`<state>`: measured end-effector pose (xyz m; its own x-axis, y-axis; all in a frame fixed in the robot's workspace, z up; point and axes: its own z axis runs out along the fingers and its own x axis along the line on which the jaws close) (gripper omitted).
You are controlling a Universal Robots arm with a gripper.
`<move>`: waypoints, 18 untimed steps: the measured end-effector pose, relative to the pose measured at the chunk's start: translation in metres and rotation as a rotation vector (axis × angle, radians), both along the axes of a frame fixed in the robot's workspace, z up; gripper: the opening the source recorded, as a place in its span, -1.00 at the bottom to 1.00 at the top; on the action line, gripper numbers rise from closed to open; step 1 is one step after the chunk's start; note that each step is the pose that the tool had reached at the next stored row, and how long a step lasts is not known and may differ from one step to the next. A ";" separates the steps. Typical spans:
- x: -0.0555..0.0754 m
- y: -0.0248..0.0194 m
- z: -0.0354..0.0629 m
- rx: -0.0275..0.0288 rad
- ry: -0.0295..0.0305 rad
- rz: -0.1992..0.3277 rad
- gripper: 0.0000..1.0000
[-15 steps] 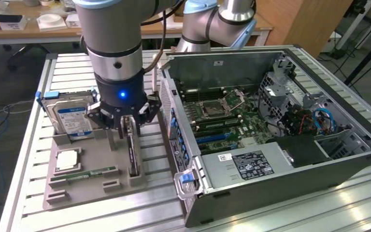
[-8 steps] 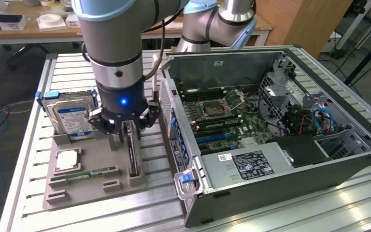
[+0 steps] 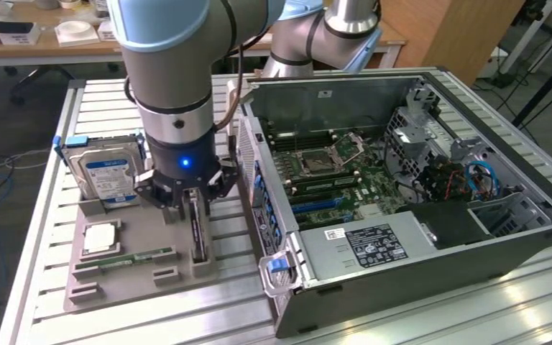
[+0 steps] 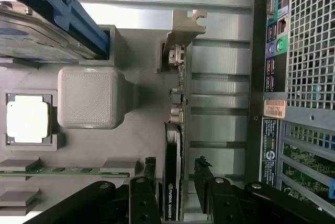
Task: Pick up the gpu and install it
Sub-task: 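Pick up the gpu and move the gpu toward the slot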
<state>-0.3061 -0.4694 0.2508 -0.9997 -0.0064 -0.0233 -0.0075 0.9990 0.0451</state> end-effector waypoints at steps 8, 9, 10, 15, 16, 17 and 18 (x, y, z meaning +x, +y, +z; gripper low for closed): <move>-0.002 -0.0002 -0.0146 -0.0002 0.0000 0.000 -0.15; -0.002 -0.0002 -0.0158 -0.0004 0.0000 0.000 -0.15; -0.002 -0.0002 -0.0163 -0.0010 0.0000 0.000 -0.15; -0.002 -0.0002 -0.0164 -0.0020 0.0001 0.000 -0.15; -0.002 -0.0002 -0.0164 -0.0019 0.0001 0.000 -0.15; -0.002 -0.0002 -0.0164 -0.0019 0.0001 0.000 -0.15; -0.002 -0.0002 -0.0164 -0.0019 0.0001 0.000 -0.15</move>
